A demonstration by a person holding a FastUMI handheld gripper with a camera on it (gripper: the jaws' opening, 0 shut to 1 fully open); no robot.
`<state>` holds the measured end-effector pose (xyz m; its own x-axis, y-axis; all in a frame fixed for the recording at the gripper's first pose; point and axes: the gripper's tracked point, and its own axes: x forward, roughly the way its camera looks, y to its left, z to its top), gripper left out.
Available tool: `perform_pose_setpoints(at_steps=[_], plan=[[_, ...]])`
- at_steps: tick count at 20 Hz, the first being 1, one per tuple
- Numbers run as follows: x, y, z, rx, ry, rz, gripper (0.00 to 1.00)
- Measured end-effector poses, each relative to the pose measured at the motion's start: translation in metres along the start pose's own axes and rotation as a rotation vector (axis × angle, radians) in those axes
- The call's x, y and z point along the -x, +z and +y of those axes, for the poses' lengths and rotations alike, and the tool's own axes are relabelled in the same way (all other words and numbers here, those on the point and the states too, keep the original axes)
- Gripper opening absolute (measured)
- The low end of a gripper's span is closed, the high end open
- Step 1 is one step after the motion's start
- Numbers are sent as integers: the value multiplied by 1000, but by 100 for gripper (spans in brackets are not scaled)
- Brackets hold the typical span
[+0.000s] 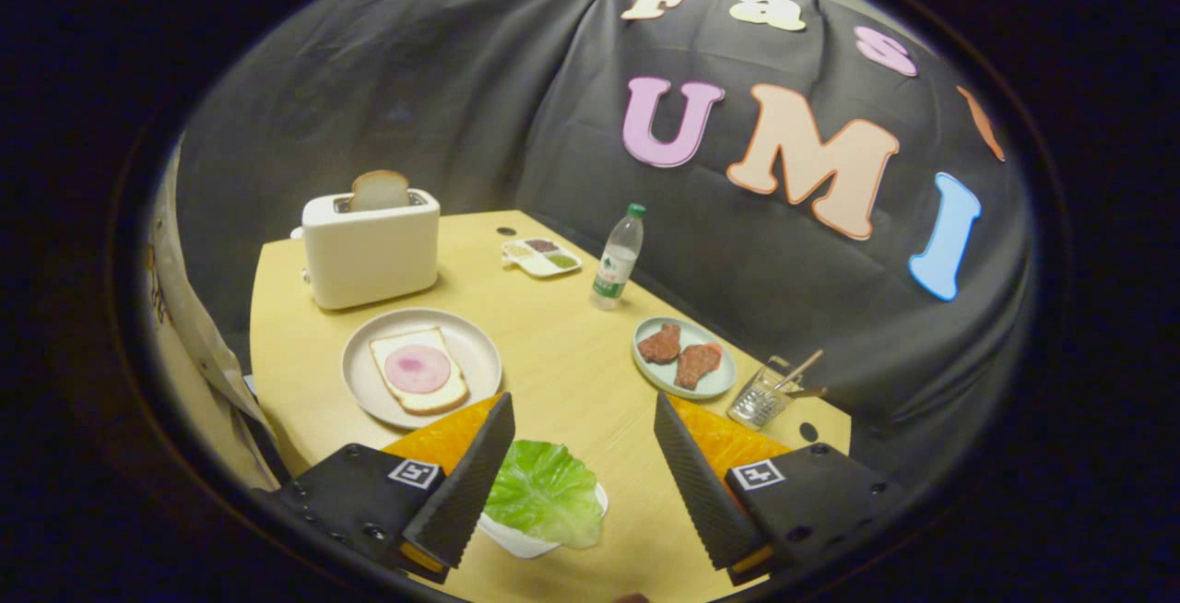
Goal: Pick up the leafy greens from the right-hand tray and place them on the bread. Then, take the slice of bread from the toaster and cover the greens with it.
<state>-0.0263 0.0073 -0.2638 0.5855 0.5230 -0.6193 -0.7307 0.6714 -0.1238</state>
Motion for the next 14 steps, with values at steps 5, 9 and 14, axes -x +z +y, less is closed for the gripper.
perform_pose_setpoints(at_steps=[5, 9, 14], plan=[[-21, -39, 12, 31, 80, 90, 99], [-35, -71, 22, 48, 148, 172, 99], [-50, -109, 32, 55, 208, 278, 99]])
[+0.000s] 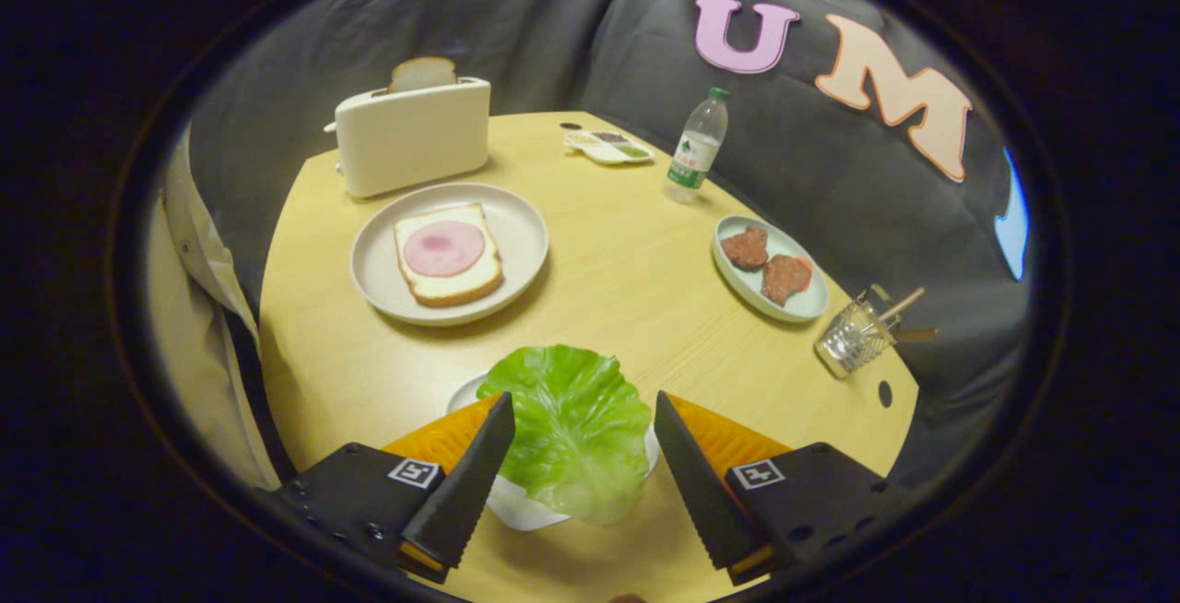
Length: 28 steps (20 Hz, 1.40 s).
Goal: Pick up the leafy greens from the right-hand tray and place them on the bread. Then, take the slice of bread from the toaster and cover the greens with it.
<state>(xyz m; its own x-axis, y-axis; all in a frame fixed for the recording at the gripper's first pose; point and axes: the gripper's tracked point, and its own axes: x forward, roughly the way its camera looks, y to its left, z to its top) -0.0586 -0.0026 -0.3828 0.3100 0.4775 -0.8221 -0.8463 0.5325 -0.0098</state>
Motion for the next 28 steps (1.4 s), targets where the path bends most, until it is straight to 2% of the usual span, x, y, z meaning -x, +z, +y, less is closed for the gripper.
perform_pose_setpoints(at_steps=[8, 10, 12, 15, 18, 23, 24, 28], plan=[[-30, -37, 5, -28, 35, 109, 99], [-33, -38, 11, -65, 66, 122, 99], [-34, -41, 12, -104, 83, 142, 94], [-32, -44, 22, -165, 109, 166, 81], [-30, -42, 29, -163, 119, 178, 68], [-37, -41, 39, -134, 128, 174, 11], [-30, -40, 44, -127, 146, 182, 10], [-21, -32, 45, -89, 127, 168, 4]])
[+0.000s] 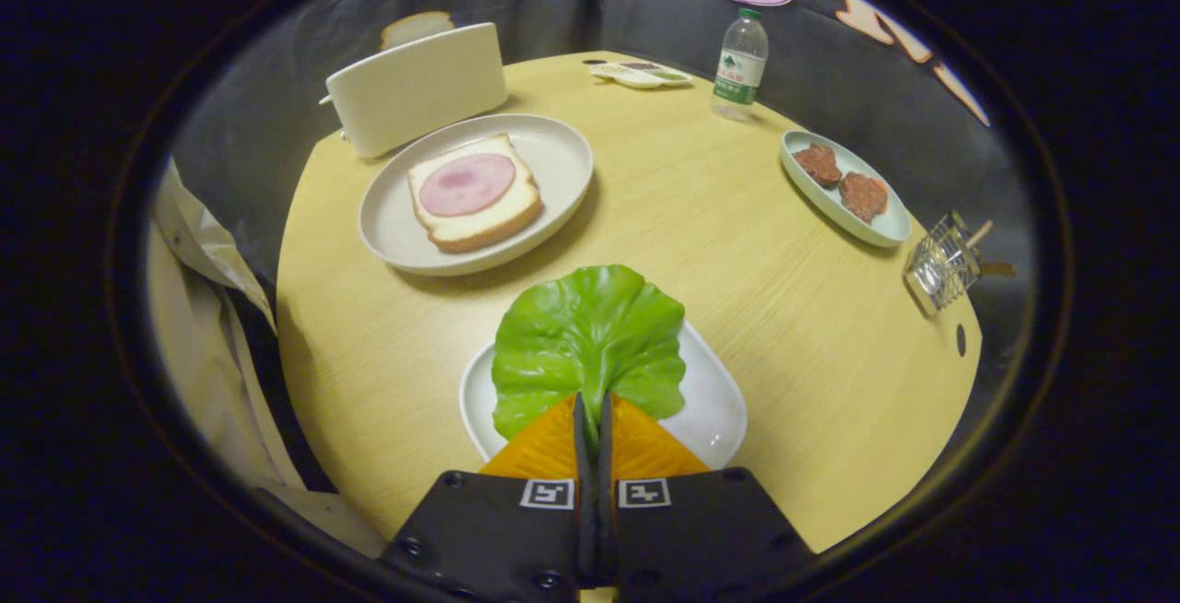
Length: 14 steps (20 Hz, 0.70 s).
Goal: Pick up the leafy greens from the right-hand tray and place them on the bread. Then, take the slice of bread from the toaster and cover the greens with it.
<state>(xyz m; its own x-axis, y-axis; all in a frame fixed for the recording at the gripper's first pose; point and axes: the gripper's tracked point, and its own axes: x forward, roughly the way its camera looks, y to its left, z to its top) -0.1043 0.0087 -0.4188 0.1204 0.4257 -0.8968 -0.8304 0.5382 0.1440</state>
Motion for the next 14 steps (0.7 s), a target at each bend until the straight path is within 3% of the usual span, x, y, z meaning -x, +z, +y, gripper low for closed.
perform_pose_setpoints(at_steps=[14], plan=[[50, 56, 4, 17, -86, -108, 3]])
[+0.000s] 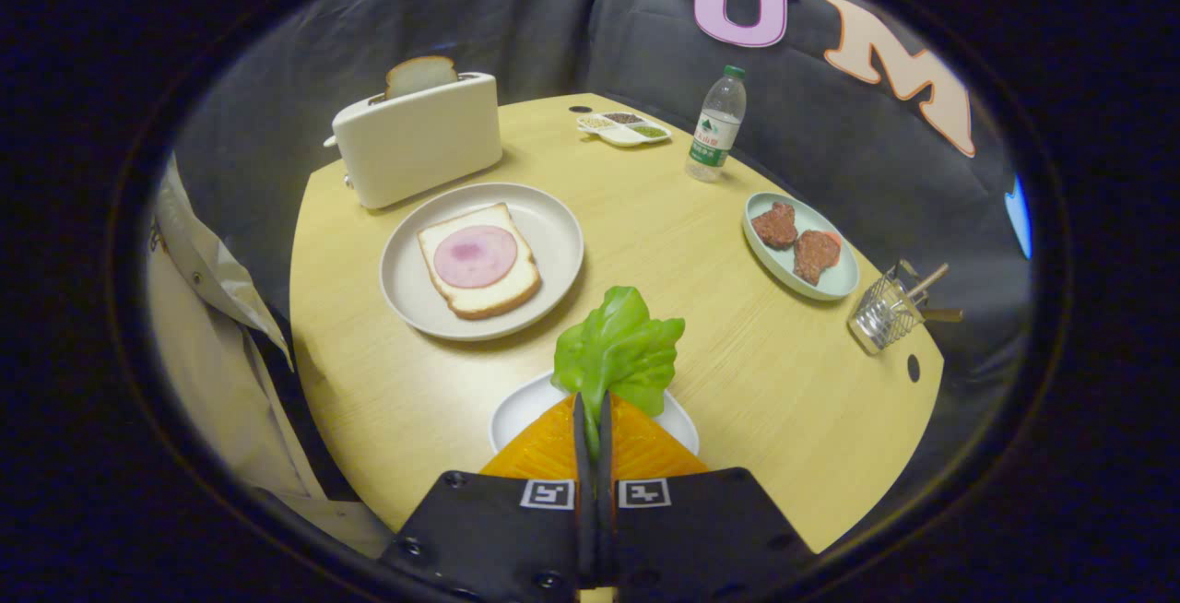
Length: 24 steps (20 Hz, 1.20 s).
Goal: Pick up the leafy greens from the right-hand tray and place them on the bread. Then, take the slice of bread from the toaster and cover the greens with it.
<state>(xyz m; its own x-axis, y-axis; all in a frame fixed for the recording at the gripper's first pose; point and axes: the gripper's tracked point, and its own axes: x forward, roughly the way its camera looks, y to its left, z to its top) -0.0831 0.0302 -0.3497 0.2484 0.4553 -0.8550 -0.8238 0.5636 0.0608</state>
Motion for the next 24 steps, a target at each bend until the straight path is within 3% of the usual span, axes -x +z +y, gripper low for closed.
perform_pose_setpoints(at_steps=[11, 24], plan=[[-10, 63, 42, 73, 42, -52, 4], [-58, 116, 118, 155, 197, -49, 4]])
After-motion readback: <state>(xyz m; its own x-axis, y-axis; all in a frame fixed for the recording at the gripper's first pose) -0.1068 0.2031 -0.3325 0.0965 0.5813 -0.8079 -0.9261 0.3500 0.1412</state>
